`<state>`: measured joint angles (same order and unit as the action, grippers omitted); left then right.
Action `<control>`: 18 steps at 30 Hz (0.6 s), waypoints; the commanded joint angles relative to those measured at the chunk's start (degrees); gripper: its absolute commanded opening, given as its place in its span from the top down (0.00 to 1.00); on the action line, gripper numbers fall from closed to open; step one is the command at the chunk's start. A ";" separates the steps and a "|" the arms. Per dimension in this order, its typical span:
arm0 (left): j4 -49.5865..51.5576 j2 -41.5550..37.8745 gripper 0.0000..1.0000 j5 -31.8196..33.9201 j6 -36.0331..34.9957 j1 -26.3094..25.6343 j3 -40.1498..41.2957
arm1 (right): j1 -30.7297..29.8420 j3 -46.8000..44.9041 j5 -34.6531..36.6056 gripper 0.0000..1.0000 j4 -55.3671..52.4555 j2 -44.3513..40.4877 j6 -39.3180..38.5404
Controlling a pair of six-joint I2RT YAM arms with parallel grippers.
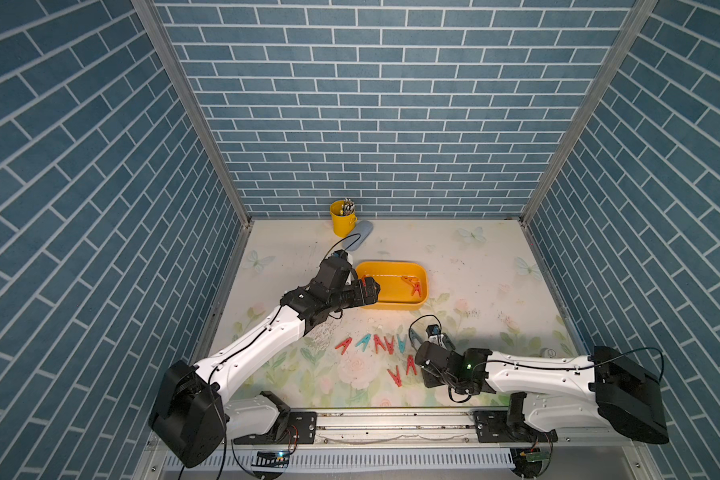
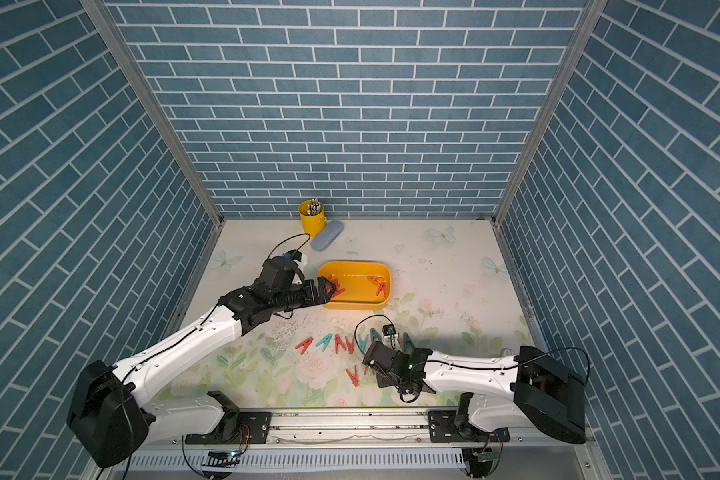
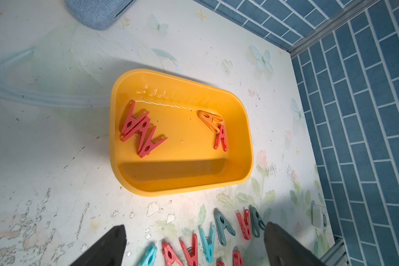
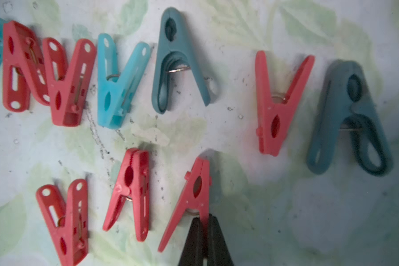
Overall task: Take the clothespins out of the storage box
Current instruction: Place the clothespin at the center of the board.
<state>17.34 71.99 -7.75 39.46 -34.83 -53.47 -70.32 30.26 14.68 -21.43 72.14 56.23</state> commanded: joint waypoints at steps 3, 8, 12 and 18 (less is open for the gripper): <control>1.38 -0.98 0.00 1.52 0.42 -0.76 1.09 | -0.80 -0.52 1.45 0.84 -1.29 0.46 2.56; 1.38 -0.36 0.00 1.69 0.35 -1.02 0.66 | -0.87 -0.23 1.65 0.80 -1.63 -0.39 2.78; 1.46 0.96 0.01 2.13 0.18 -1.38 -0.08 | -0.90 1.06 2.30 0.77 -3.15 -2.18 2.92; 2.24 5.12 0.01 3.42 -0.98 -2.31 -3.01 | -0.82 3.93 4.23 0.68 -6.41 -6.22 1.90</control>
<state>18.50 75.05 -5.82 39.77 -36.51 -53.98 -70.89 31.64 16.25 -24.47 68.31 57.69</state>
